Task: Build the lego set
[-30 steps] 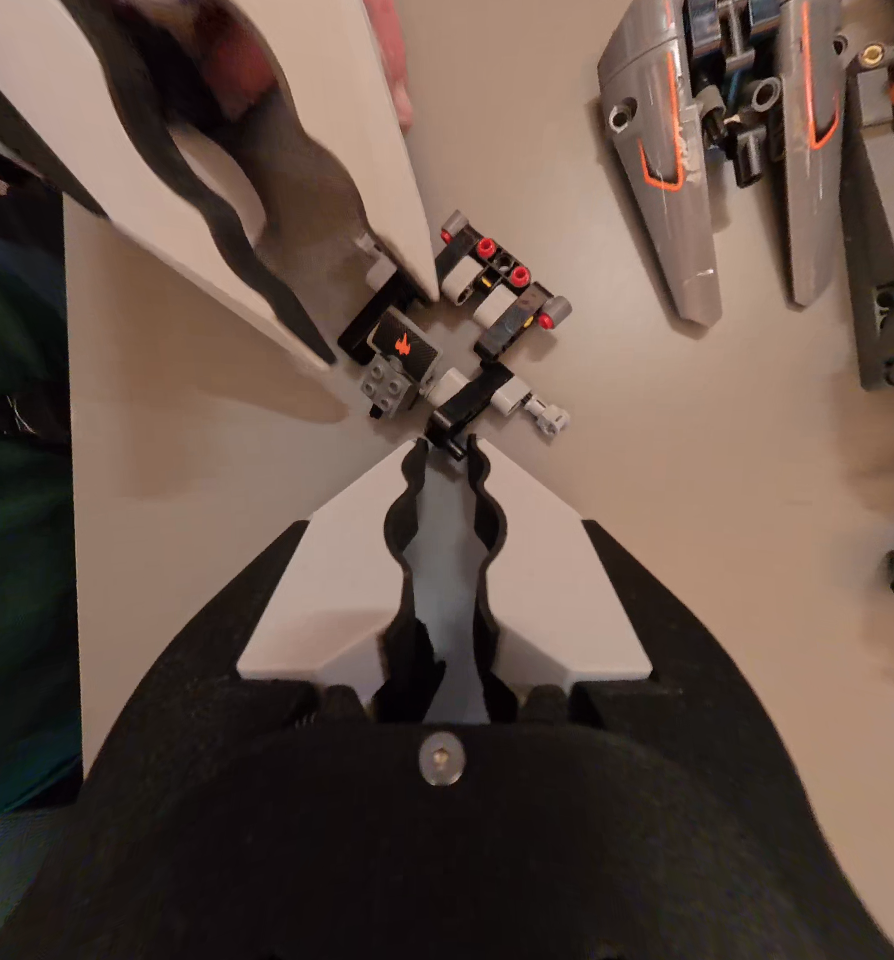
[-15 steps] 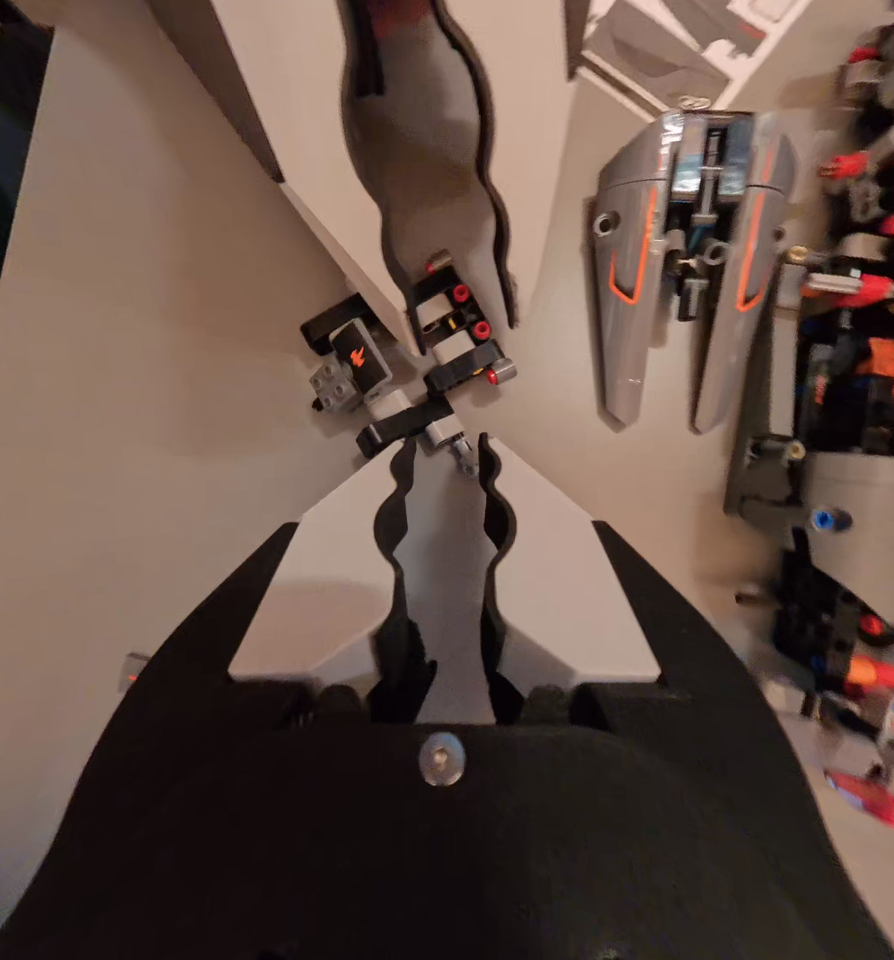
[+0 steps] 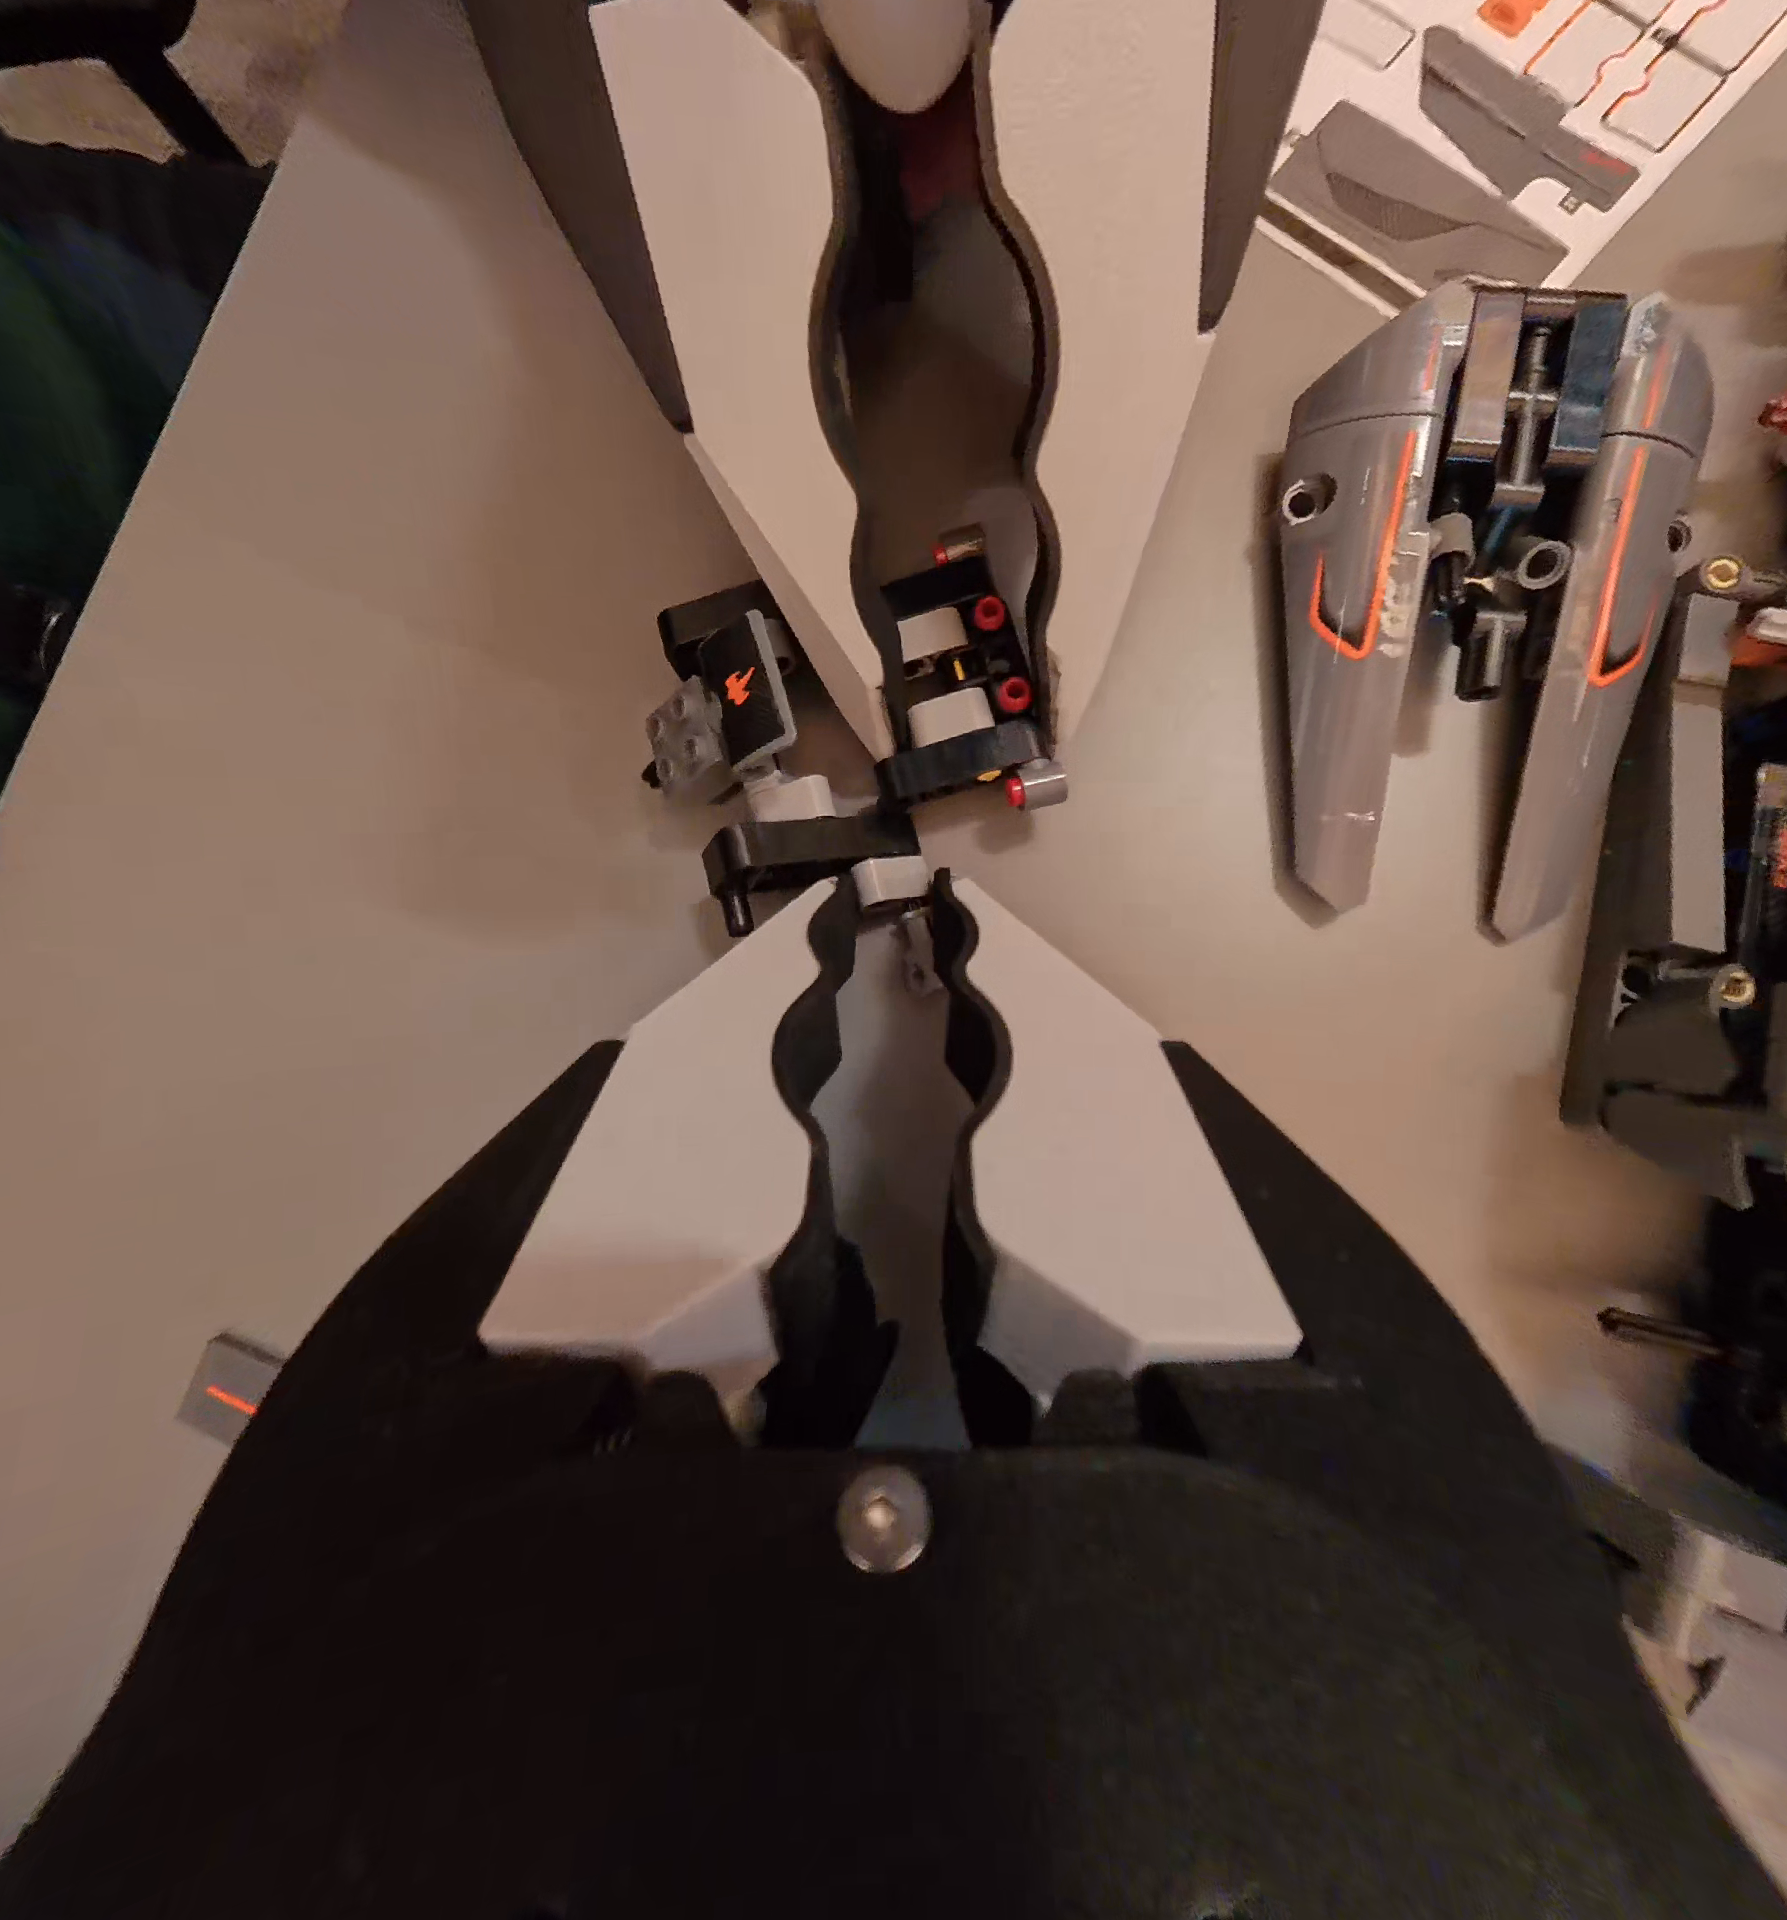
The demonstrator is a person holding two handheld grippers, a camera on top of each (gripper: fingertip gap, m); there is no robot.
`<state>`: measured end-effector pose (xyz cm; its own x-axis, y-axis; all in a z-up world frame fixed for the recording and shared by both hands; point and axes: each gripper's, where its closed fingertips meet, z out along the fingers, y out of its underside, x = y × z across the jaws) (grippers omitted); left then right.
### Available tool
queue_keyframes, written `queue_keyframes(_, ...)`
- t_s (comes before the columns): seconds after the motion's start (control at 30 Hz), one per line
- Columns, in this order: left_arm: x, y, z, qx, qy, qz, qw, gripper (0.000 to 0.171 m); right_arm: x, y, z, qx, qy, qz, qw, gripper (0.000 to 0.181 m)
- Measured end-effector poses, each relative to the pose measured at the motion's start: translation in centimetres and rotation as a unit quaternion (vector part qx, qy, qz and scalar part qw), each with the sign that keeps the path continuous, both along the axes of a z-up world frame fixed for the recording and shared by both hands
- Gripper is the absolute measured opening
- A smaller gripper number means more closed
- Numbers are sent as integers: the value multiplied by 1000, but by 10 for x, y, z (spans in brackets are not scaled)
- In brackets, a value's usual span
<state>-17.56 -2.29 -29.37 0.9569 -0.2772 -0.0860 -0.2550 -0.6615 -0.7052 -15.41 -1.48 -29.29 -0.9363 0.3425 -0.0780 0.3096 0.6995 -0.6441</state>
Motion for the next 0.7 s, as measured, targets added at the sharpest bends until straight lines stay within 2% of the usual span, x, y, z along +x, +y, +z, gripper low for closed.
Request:
queue_keyframes(0.23,-1,-1,3,-2,-15,-2,1000,23,2,0,8,1,85,-44,995,11)
queue_keyframes(0.33,0,0,2,-5,-11,-3,1000,23,3,1,9,7,92,-62,994,11)
queue_keyframes(0.47,2,-2,1,-15,-6,-15,1000,23,7,-1,2,-14,40,-80,996,13)
queue_keyframes(0.53,6,-3,-1,-21,5,-34,999,23,13,-1,1,-30,1,-73,997,21)
queue_keyframes(0.7,10,-4,-1,-34,9,-61,998,23,15,-2,3,-30,-23,-49,998,11)
